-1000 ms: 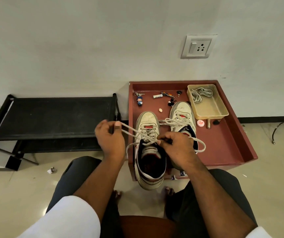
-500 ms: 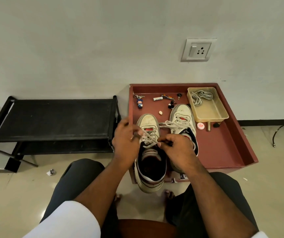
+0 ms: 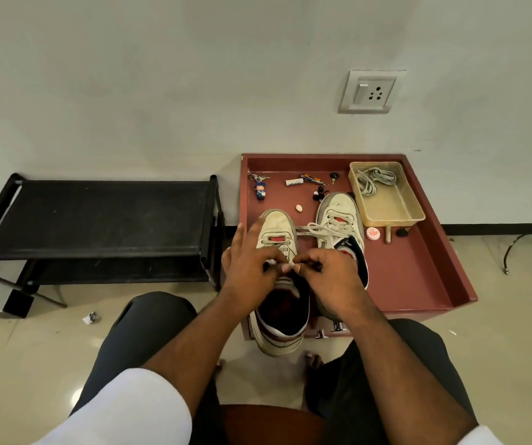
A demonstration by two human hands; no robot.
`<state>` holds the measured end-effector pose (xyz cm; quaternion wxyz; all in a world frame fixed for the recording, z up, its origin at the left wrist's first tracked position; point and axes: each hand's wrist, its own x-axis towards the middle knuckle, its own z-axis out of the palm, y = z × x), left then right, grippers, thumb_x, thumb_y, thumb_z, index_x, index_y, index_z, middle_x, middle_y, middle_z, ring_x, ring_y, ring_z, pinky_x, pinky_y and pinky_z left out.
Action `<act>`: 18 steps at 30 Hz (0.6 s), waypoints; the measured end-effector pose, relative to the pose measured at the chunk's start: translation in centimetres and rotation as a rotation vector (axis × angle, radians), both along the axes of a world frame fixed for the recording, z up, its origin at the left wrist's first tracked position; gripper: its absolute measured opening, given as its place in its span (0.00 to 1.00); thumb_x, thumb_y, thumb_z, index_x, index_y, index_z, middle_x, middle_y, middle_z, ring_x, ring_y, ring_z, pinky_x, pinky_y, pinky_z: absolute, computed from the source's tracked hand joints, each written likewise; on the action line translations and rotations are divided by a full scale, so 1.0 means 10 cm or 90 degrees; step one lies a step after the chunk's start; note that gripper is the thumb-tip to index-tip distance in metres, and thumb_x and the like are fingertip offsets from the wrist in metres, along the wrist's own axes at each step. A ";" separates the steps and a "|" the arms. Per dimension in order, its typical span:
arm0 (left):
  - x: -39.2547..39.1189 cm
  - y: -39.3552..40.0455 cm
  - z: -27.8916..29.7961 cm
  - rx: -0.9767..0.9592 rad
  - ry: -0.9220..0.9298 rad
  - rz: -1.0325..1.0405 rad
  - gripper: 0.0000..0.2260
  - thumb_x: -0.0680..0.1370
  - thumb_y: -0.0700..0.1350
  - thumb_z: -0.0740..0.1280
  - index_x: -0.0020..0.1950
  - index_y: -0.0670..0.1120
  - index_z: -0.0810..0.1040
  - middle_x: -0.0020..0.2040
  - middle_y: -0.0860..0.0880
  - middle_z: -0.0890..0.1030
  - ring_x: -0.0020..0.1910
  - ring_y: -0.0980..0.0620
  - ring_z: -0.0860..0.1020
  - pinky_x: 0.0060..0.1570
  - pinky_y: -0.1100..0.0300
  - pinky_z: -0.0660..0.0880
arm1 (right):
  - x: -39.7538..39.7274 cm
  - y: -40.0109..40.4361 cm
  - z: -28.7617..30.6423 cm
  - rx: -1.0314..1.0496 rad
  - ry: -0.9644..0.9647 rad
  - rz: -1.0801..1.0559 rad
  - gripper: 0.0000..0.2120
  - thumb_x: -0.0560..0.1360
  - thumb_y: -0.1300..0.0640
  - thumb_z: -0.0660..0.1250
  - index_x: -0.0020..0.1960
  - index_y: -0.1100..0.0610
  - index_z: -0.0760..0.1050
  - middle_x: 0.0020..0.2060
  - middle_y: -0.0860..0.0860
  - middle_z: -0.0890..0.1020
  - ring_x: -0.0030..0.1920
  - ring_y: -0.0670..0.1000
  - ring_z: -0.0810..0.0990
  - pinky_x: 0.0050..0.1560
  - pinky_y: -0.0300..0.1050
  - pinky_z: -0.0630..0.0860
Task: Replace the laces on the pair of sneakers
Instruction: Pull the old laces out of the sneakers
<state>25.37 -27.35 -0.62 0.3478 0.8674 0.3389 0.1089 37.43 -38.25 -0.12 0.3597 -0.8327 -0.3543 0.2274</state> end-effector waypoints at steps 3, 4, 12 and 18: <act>-0.02 0.13 0.02 -0.043 -0.157 0.146 0.02 0.75 0.45 0.72 0.47 0.50 0.82 0.78 0.53 0.60 0.77 0.50 0.55 0.73 0.45 0.56 | 0.00 0.01 0.01 -0.011 -0.002 0.000 0.06 0.73 0.52 0.73 0.50 0.47 0.83 0.37 0.34 0.81 0.47 0.40 0.81 0.62 0.53 0.73; -0.04 0.18 0.04 -0.077 -0.213 0.215 0.02 0.76 0.43 0.71 0.47 0.49 0.82 0.77 0.52 0.61 0.75 0.50 0.60 0.72 0.48 0.62 | 0.00 0.02 0.02 -0.016 -0.011 -0.001 0.05 0.73 0.52 0.73 0.49 0.46 0.83 0.36 0.33 0.80 0.47 0.40 0.81 0.63 0.54 0.72; -0.29 0.57 0.20 -0.248 -0.464 0.698 0.12 0.81 0.40 0.64 0.63 0.51 0.73 0.73 0.43 0.65 0.65 0.48 0.74 0.55 0.66 0.76 | 0.00 -0.02 0.09 -0.044 -0.064 0.012 0.05 0.73 0.52 0.71 0.48 0.45 0.82 0.36 0.34 0.77 0.48 0.42 0.79 0.66 0.56 0.67; -0.24 0.32 0.16 -0.044 -0.128 0.196 0.29 0.78 0.51 0.68 0.77 0.53 0.62 0.80 0.51 0.51 0.78 0.46 0.57 0.74 0.48 0.60 | -0.13 0.05 0.18 -0.114 -0.231 0.094 0.12 0.74 0.52 0.69 0.58 0.45 0.79 0.65 0.41 0.71 0.69 0.47 0.63 0.63 0.50 0.57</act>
